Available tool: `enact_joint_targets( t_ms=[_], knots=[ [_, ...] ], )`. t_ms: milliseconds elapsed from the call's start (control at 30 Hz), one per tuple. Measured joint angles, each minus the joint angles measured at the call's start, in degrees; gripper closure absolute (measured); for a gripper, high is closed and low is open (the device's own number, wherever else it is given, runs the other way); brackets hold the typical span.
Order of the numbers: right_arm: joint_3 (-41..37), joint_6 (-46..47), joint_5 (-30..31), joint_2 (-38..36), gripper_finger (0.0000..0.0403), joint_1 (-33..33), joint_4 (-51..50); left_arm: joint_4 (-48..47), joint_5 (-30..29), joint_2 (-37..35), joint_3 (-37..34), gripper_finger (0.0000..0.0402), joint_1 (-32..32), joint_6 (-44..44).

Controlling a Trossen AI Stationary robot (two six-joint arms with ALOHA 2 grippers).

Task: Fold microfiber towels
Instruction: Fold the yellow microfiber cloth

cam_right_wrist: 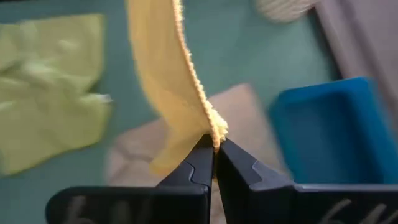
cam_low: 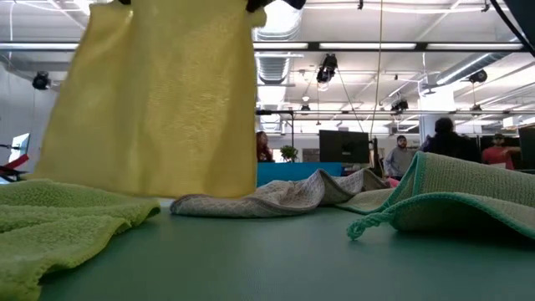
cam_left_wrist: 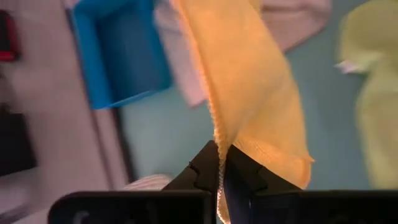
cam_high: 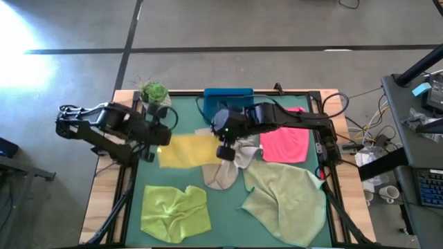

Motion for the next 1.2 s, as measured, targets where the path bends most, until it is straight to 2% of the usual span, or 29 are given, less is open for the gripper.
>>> enact_joint_targets(
  t_ms=[267, 933, 1200],
  knots=[
    [0.0, -11.6, 10.8, -0.5, 0.0394, -1.3, 1.0, 0.0, -8.0, 0.1, 0.3, 0.0401, 5.9, 12.8],
    [0.0, -15.4, 11.4, -3.1, 0.0394, -0.5, 4.8, 0.0, -8.5, -0.6, 10.3, 0.0402, 6.2, 13.5],
    [0.0, -19.6, 15.9, -3.1, 0.0394, -2.9, 8.6, 0.0, -8.9, -0.4, 10.7, 0.0401, 6.8, 17.2]
  ],
)
